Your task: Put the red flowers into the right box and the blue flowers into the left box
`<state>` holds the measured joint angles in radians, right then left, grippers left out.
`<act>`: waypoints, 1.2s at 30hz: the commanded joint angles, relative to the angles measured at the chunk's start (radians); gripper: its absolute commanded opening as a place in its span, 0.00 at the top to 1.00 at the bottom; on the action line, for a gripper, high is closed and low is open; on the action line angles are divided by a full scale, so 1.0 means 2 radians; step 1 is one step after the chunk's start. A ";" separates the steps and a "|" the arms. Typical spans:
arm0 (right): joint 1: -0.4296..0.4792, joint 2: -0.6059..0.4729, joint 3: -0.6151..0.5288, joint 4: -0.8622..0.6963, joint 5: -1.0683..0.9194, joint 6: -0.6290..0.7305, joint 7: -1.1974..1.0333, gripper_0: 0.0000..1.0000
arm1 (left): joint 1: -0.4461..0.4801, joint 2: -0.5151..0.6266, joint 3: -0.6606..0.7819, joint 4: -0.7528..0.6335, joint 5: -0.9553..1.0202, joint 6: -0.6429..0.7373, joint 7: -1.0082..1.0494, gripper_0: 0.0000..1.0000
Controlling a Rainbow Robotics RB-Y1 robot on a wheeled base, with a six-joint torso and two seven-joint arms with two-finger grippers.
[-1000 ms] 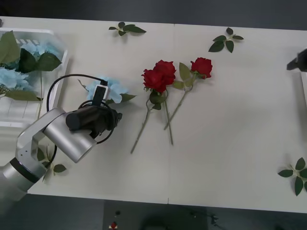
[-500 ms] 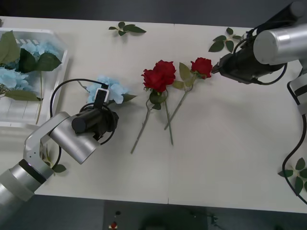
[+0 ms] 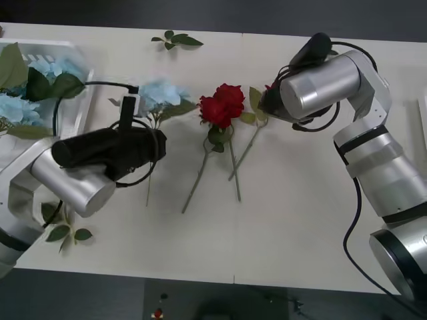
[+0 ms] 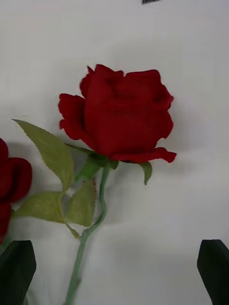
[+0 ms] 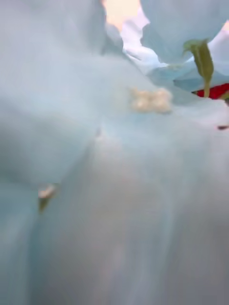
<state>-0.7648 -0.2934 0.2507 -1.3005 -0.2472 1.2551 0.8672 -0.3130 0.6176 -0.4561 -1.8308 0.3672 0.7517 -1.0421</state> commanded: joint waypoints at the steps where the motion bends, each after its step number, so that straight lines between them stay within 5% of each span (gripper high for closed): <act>1: -0.024 0.019 -0.007 0.022 0.030 -0.022 -0.051 0.00 | -0.002 0.038 0.055 -0.071 0.024 -0.002 -0.010 1.00; 12: -0.085 0.057 -0.014 0.190 0.068 -0.118 -0.075 0.00 | 0.001 0.131 0.221 -0.105 0.070 -0.003 -0.017 1.00; 19: -0.121 0.067 -0.023 0.270 0.068 -0.170 -0.076 0.00 | 0.063 0.241 0.300 -0.076 0.167 -0.002 -0.046 1.00; 25: -0.147 0.076 -0.026 0.333 0.085 -0.190 -0.075 0.00 | 0.138 0.253 0.375 -0.046 0.235 -0.002 -0.144 1.00; 33: -0.169 0.084 -0.034 0.391 0.094 -0.212 -0.072 0.00 | 0.150 0.254 0.397 0.016 0.268 -0.003 -0.237 0.99; 34: -0.170 0.085 -0.034 0.392 0.094 -0.212 -0.072 0.05 | 0.150 0.254 0.398 0.019 0.270 -0.002 -0.244 0.97; 35: -0.169 0.085 -0.034 0.393 0.094 -0.212 -0.072 0.19 | 0.149 0.254 0.400 0.023 0.272 -0.002 -0.248 0.77; 36: -0.169 0.085 -0.034 0.393 0.094 -0.212 -0.072 0.44 | 0.147 0.254 0.400 0.026 0.277 -0.002 -0.250 0.49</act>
<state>-1.0681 -0.1414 0.1885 -0.5010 -0.0595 0.8357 0.7507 0.0135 1.1205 0.3358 -1.7803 0.9060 0.7517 -1.4903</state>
